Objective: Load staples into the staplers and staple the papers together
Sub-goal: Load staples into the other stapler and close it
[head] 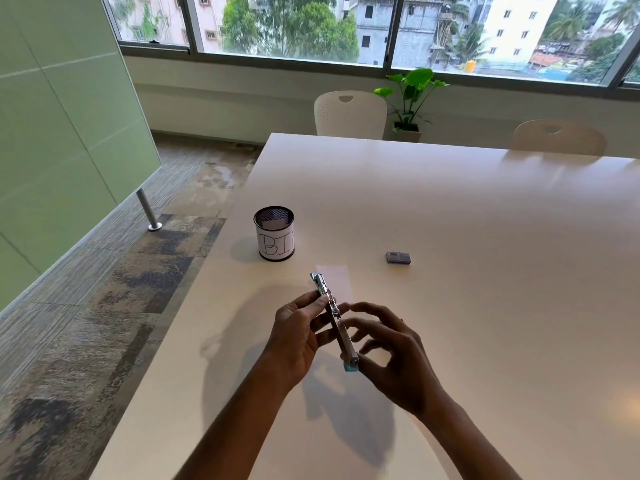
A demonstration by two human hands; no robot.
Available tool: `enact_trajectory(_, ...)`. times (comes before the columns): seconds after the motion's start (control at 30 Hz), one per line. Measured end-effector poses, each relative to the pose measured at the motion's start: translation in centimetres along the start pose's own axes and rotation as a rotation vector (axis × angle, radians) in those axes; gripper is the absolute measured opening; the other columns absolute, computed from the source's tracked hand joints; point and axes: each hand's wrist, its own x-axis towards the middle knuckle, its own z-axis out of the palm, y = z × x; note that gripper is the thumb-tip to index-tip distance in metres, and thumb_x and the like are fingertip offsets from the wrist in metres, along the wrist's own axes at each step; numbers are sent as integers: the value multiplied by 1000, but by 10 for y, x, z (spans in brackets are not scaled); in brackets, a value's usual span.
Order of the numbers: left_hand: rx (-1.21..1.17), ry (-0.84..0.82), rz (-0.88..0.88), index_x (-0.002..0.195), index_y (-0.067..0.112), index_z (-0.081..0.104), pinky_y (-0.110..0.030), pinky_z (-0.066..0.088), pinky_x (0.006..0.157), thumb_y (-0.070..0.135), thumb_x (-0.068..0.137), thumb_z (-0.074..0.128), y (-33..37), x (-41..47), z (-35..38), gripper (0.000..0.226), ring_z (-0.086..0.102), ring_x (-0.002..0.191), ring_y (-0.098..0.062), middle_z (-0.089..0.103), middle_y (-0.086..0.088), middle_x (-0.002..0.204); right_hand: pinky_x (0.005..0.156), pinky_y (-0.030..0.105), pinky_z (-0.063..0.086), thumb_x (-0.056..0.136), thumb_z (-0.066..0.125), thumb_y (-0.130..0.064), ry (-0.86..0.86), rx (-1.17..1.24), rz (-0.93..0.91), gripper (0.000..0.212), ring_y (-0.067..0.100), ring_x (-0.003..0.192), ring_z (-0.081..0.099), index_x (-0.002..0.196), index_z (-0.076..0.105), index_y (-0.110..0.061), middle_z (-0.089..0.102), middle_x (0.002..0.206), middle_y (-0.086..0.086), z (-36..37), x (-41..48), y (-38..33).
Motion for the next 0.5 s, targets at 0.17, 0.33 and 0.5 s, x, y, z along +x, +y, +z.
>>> enact_trajectory(0.17,-70,-20,-43,117,-5,64,-41,62,70,1,97,53,-1,-2,-2,23,73,103,-36,70,-28,113,74,21,56,85,79,-22,108,120,-26,23,15,97,71,108,76,-22,65,122,-9,-6,6,-9)
enact_trajectory(0.33,-116,-28,-74,104,-7,70,-39,63,71,-4,94,55,-7,-6,2,18,75,88,-38,72,-29,101,71,23,55,86,72,-32,174,258,175,21,15,99,69,105,76,-23,71,108,-10,-15,29,-14)
enact_trajectory(0.5,-102,-107,-88,117,-4,66,-39,63,79,-1,99,48,-18,-15,9,26,71,105,-42,70,-30,114,80,14,53,82,71,-35,181,429,350,28,11,111,65,107,76,-21,69,117,-4,-12,48,-15)
